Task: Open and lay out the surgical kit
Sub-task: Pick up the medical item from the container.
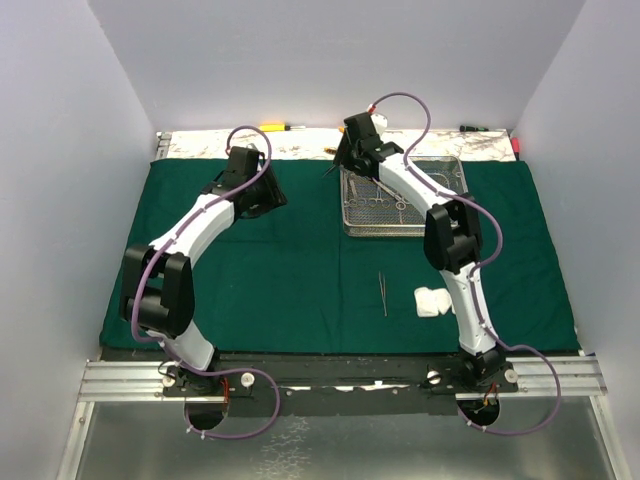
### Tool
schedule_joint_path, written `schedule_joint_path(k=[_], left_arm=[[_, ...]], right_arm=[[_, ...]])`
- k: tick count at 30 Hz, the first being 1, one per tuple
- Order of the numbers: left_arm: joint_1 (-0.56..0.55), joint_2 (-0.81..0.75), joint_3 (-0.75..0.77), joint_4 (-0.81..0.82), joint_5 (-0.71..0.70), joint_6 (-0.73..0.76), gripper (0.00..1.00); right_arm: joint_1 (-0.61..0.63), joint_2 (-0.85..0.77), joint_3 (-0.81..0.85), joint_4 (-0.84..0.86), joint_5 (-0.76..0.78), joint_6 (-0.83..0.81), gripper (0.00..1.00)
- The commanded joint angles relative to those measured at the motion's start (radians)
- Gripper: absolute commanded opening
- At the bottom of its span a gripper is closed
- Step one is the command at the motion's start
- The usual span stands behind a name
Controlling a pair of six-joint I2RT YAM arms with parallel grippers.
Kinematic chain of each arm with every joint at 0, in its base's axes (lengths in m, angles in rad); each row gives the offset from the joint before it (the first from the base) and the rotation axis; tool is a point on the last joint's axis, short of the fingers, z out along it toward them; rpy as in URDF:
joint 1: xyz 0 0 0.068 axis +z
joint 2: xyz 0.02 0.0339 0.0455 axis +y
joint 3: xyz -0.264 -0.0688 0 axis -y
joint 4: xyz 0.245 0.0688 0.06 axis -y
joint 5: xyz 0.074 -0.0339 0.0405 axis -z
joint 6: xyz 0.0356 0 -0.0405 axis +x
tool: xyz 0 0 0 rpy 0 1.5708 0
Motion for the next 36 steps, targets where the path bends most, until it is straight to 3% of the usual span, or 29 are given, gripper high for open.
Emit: schedule_joint_path(k=[1,10,18,28,32,36], left_arm=[[0.039,0.01,0.044,0.006,0.056,-0.013,0.57],[0.095,0.042,0.077,0.001,0.102,-0.009,0.57],[0.107,0.044,0.087,-0.006,0.111,-0.009,0.56],[0.113,0.029,0.059,-0.01,0.101,-0.02,0.56],[0.113,0.029,0.061,-0.009,0.102,-0.021,0.56],[0.113,0.023,0.062,-0.009,0.1,-0.019,0.56]], right_arm=[[-0.003,0.036,0.033,0.088,0.049,-0.048,0.63],[-0.002,0.028,-0.013,0.194,0.023,-0.087,0.49],[-0.002,0.084,0.08,0.143,0.021,-0.086,0.35],[-0.002,0.092,0.081,0.121,0.033,-0.081,0.36],[-0.002,0.099,0.085,0.132,0.02,-0.083,0.26],[-0.002,0.091,0.086,0.148,0.029,-0.087,0.06]])
